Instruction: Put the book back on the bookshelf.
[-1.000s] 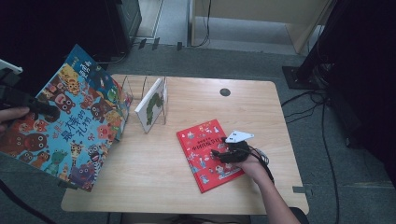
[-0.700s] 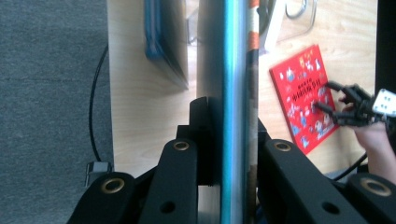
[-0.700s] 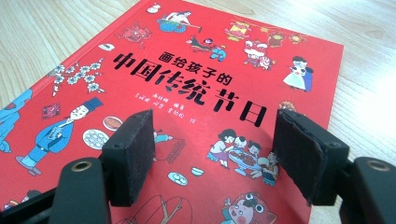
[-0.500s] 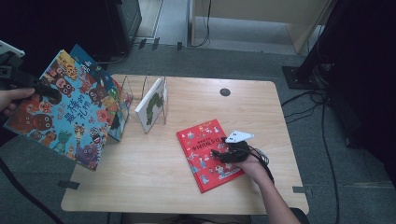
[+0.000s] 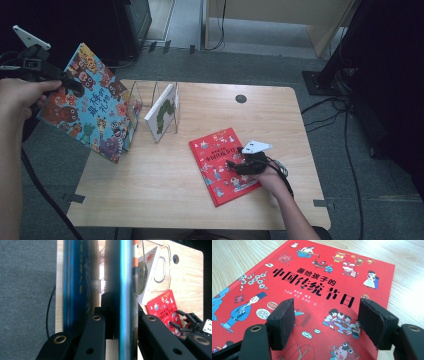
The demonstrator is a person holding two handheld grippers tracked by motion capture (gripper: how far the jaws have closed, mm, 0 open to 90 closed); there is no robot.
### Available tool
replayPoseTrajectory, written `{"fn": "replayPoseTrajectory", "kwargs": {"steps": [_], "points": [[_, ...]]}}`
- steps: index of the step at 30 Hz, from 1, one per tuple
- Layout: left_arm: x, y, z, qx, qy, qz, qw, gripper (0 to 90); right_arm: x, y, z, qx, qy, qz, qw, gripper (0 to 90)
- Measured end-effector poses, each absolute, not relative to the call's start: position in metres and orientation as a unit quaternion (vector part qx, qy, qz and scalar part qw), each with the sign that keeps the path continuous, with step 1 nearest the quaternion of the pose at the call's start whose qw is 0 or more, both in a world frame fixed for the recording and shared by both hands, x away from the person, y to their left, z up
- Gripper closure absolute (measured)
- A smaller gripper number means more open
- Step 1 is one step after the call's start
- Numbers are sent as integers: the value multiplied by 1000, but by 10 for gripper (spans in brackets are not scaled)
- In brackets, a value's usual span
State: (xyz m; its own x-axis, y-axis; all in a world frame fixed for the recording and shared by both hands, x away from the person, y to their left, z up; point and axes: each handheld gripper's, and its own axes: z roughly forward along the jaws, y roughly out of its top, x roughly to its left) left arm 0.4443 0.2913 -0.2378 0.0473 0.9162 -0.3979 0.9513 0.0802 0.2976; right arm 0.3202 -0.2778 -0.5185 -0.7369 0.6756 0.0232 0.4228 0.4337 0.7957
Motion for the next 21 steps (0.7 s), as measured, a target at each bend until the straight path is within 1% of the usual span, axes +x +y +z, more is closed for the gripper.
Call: {"fn": "replayPoseTrajectory", "kwargs": {"steps": [4, 9, 14, 21], "points": [[453, 288, -249, 675, 692, -34, 252, 810, 319, -278, -519, 333, 831, 418, 152, 299], [461, 280, -257, 688, 681, -25, 249, 802, 318, -279, -519, 334, 830, 419, 153, 300], [466, 272, -266, 689, 680, -30, 248, 787, 317, -280, -519, 338, 829, 419, 154, 300], [467, 274, -267, 692, 680, -27, 242, 790, 316, -280, -519, 339, 828, 420, 155, 300]]}}
